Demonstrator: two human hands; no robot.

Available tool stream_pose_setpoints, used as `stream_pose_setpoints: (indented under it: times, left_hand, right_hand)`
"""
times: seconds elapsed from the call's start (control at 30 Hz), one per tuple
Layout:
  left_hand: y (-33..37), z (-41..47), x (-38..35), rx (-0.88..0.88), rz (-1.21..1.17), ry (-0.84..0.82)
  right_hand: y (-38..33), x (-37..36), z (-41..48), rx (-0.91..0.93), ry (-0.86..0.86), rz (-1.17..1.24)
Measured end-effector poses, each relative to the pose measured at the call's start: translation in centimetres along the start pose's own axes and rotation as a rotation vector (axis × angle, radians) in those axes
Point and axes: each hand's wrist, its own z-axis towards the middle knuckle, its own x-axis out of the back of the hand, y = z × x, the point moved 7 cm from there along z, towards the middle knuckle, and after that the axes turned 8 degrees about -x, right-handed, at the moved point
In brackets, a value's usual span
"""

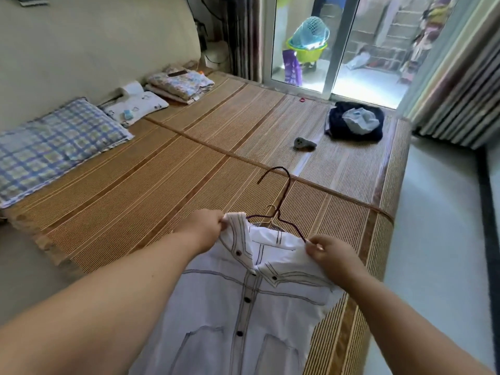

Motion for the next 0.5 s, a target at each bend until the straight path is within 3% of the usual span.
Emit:
stream_pose_setpoints:
  times: [0.27,0.37,0.5]
  left_hand:
    - [-1.4,9.8,-10.5,0.238,0.11,-0.082]
    - [-2.6,11.6,-12.7,0.368,-0.059,-0.024]
    - [-2.7,13.1,-14.6,0.312,-0.221,-0.02]
  right_hand:
    - [6.9,-7.0,11.4,-0.162,-0.054,0.005]
    - [8.2,-9.2,14.4,-0.189,-0.073,0.03]
    - [8.5,-11.3,16.6,-0.192,-0.129,0.001]
